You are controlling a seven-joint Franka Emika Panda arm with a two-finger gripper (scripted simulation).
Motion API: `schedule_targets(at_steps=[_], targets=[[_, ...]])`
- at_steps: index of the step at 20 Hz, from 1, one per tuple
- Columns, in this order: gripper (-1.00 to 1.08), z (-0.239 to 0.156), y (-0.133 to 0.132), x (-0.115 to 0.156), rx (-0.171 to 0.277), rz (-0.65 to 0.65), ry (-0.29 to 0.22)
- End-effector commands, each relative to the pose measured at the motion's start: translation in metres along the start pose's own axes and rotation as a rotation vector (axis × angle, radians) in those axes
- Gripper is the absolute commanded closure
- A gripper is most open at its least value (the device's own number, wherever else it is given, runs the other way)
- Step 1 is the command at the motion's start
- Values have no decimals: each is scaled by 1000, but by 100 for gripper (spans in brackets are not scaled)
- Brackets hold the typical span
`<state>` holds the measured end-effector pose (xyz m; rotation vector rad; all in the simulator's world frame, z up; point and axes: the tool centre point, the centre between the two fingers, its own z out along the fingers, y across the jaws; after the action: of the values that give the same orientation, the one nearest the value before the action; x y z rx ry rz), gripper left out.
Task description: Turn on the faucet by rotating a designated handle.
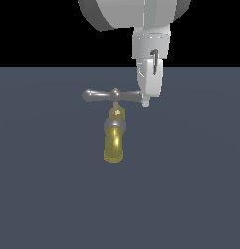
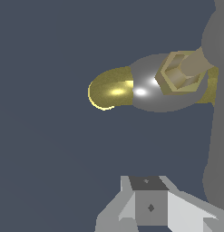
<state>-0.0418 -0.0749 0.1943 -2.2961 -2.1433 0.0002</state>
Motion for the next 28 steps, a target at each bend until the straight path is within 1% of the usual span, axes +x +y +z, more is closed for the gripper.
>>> schedule_targets(at_steps=[1,8,28], targets=[[108,-1,0,0,0,2,0],[108,-1,-1,-1,-1,6,0],[108,-1,57,-9,-1,6,0]])
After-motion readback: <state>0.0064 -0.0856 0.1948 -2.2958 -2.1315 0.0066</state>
